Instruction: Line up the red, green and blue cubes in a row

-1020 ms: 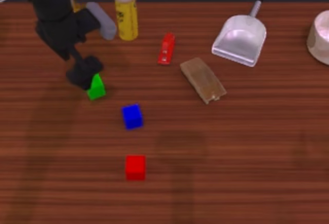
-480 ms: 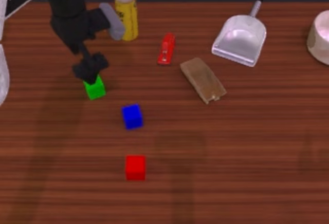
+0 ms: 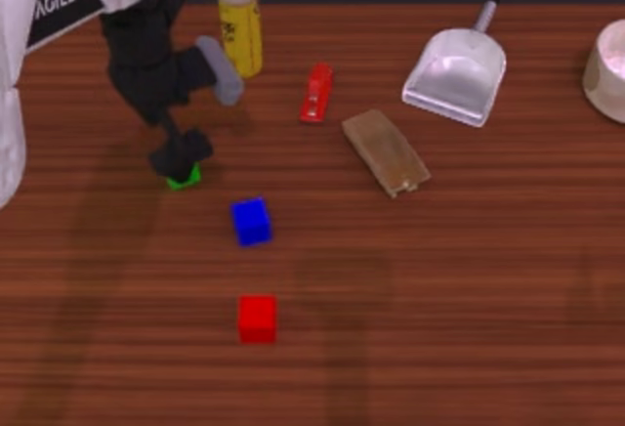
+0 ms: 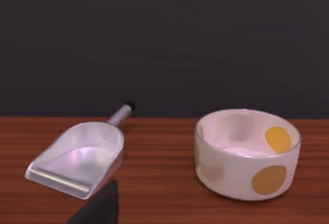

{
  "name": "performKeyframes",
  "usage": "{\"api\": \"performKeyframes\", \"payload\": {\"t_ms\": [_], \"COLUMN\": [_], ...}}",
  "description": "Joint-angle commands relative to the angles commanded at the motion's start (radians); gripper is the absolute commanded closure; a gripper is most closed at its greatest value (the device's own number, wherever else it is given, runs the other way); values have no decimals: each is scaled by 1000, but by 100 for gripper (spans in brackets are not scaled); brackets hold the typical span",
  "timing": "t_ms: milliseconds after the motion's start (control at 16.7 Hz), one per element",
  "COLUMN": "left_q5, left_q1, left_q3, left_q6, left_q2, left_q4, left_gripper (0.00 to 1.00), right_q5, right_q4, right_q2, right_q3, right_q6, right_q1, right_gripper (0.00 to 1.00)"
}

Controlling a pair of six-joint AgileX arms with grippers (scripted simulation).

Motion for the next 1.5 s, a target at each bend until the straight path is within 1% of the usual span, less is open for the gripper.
{"api": "performKeyframes", "payload": {"t_ms": [180, 420, 1200, 1260, 1500], "left_q5": [0, 0, 0, 0, 0], "left_q1": [0, -1, -1, -1, -1], "left_q3": [-71, -81, -81, -81, -81], "left_q6": [0, 1, 1, 1, 1], "left_q2": [26, 30, 30, 30, 30], "left_q4": [93, 105, 105, 105, 105], "left_gripper": [0, 0, 98, 100, 100], "right_q5": [0, 0, 0, 0, 0], "right_q4": [0, 0, 0, 0, 0], "right_q2": [0, 0, 0, 0, 0], "right_q3": [0, 0, 0, 0, 0], "right_q6": [0, 0, 0, 0, 0], "right_q1": [0, 0, 0, 0, 0], "right_gripper": [0, 0, 0, 0, 0]}}
